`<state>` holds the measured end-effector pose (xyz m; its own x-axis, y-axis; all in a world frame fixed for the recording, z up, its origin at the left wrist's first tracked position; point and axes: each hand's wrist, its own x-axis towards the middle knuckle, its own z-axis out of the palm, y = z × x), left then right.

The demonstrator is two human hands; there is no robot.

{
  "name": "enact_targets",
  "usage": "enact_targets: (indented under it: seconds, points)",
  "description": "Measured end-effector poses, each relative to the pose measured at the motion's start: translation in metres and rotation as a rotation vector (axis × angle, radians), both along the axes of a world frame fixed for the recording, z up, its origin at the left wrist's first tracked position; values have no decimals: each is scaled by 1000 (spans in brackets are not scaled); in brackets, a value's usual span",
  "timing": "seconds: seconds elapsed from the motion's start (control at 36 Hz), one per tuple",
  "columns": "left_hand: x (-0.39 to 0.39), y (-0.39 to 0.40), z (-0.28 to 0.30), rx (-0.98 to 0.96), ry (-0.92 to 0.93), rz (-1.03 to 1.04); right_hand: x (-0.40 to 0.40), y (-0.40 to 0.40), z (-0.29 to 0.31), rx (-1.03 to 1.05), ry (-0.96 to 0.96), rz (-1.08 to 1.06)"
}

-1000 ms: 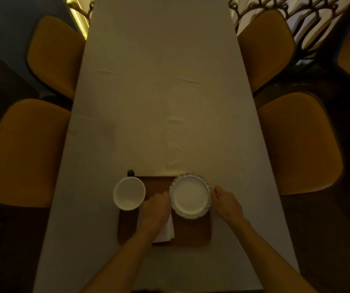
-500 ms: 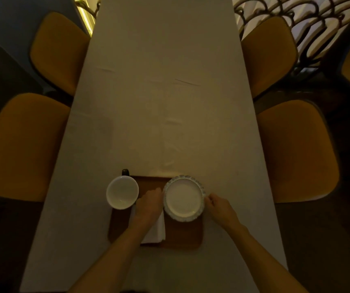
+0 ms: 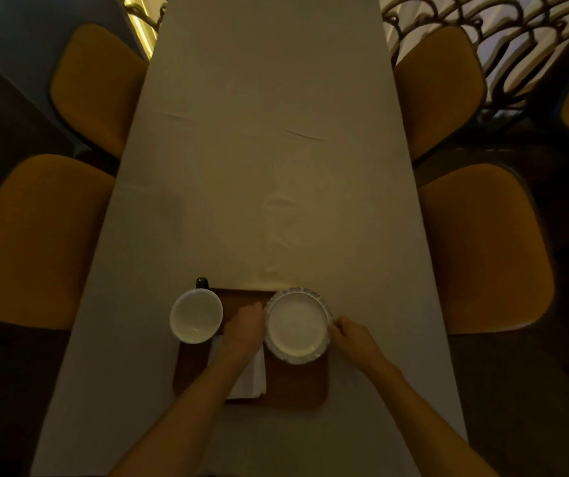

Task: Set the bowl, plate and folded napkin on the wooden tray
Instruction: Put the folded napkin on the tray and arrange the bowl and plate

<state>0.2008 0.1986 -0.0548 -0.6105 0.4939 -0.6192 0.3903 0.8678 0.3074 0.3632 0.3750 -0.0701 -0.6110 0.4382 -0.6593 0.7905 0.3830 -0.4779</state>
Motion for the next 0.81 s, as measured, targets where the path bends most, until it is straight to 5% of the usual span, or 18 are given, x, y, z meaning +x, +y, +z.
enact_targets:
  seconds: [0.36,0.58,0.81]
  points:
    - [-2,4,-4,30,-23,50,2,-3,7,49,-28,58]
    - [20,-23,6,144,19,196,12,-28,22,215,-2,-114]
    - [51,-93,19,175,99,339,5,-102,29,175,26,103]
